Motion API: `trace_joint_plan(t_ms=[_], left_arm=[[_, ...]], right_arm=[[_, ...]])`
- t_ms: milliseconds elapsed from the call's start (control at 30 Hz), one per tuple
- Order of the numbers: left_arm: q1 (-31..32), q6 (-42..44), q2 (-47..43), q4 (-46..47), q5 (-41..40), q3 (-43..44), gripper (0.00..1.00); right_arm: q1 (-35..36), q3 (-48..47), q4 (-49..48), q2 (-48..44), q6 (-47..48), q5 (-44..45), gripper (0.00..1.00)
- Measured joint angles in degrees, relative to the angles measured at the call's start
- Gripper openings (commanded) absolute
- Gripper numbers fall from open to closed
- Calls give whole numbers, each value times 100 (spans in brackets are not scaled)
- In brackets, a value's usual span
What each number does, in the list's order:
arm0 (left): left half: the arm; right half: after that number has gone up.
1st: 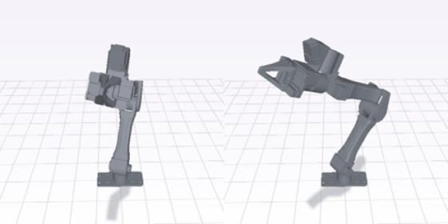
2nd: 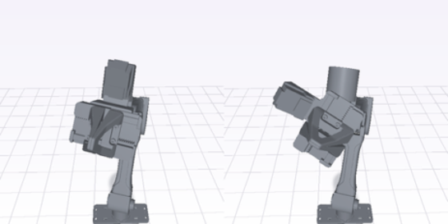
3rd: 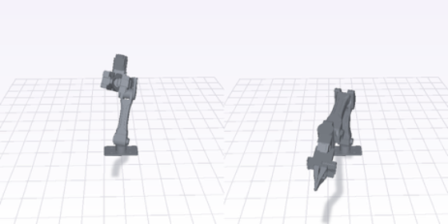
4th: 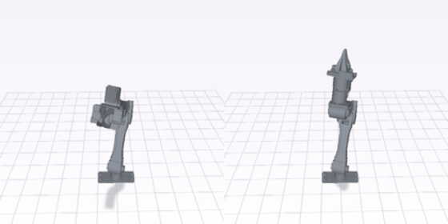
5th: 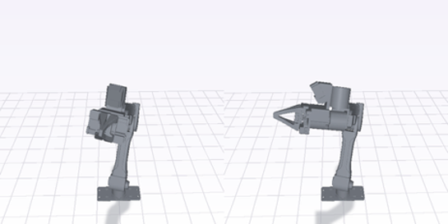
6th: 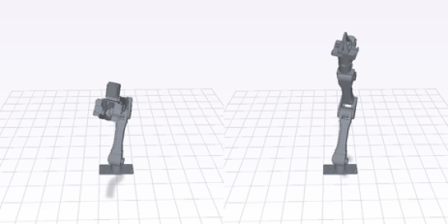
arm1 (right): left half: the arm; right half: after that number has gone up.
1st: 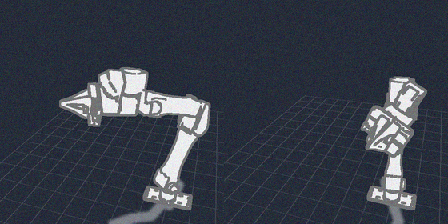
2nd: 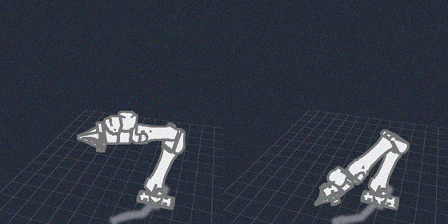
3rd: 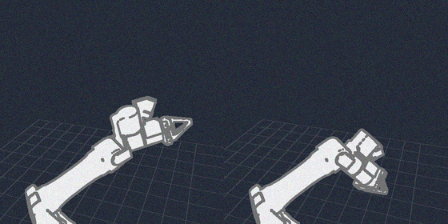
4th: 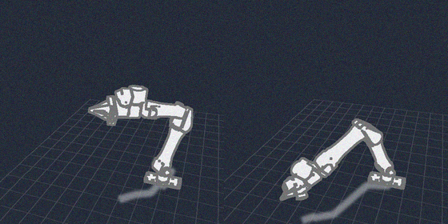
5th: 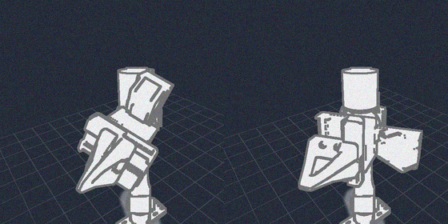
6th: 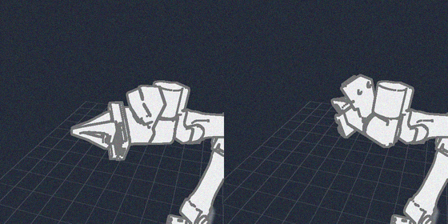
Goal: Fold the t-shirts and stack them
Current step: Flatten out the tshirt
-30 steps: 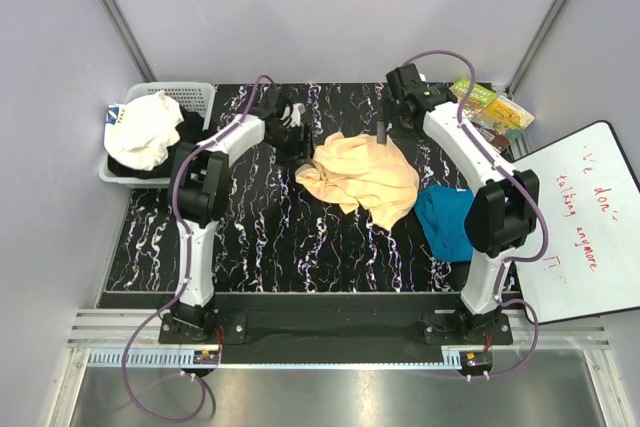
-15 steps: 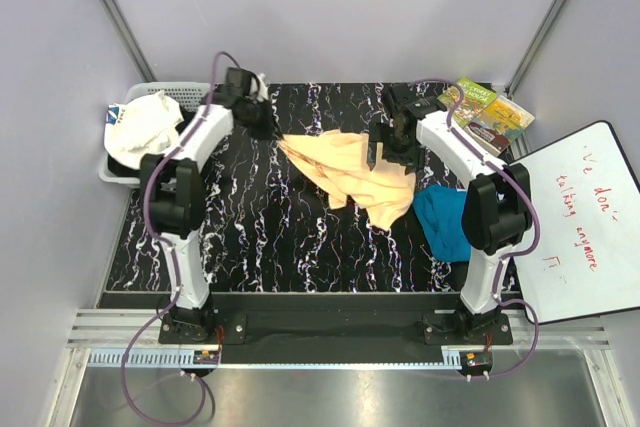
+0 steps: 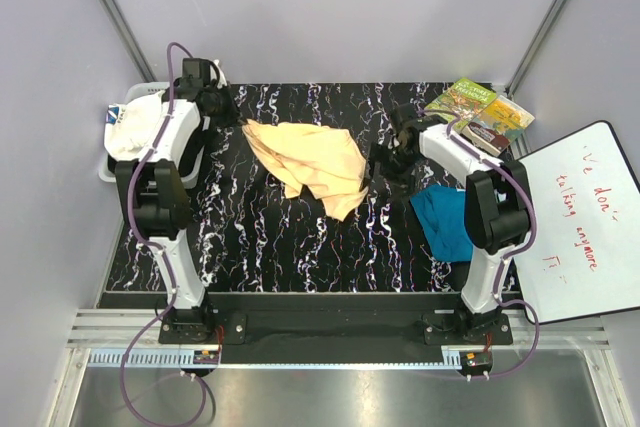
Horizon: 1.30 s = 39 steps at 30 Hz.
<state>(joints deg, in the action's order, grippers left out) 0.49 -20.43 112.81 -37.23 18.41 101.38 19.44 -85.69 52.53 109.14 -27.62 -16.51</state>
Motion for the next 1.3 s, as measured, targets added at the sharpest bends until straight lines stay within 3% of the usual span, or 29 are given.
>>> trace_joint_plan(t_ms=[233, 467, 500, 567, 700, 733, 800, 1067, 1300], left_arm=[[66, 2, 164, -46, 50, 17, 0], [63, 2, 286, -55, 59, 28, 0], [61, 4, 304, -55, 59, 31, 0], [63, 4, 352, -59, 61, 72, 0], [63, 11, 396, -72, 63, 170, 0], [63, 13, 402, -68, 63, 192, 0], [63, 48, 407, -90, 66, 249, 0], [63, 157, 409, -297, 39, 354, 0], [39, 181, 400, -428, -46, 415, 0]], right_arm=[[199, 223, -555, 203, -254, -1202, 88], [496, 225, -835, 675, -551, -1606, 69], [520, 223, -841, 761, -577, -1617, 59], [546, 221, -835, 925, -649, -1613, 55], [553, 103, -767, 1193, -704, -1572, 28], [553, 55, -754, 1241, -695, -1547, 8], [553, -92, -704, 1325, -708, -1436, 0], [555, -876, -96, 1246, -564, -476, 0], [546, -3182, 979, 776, 4, 1329, 0]])
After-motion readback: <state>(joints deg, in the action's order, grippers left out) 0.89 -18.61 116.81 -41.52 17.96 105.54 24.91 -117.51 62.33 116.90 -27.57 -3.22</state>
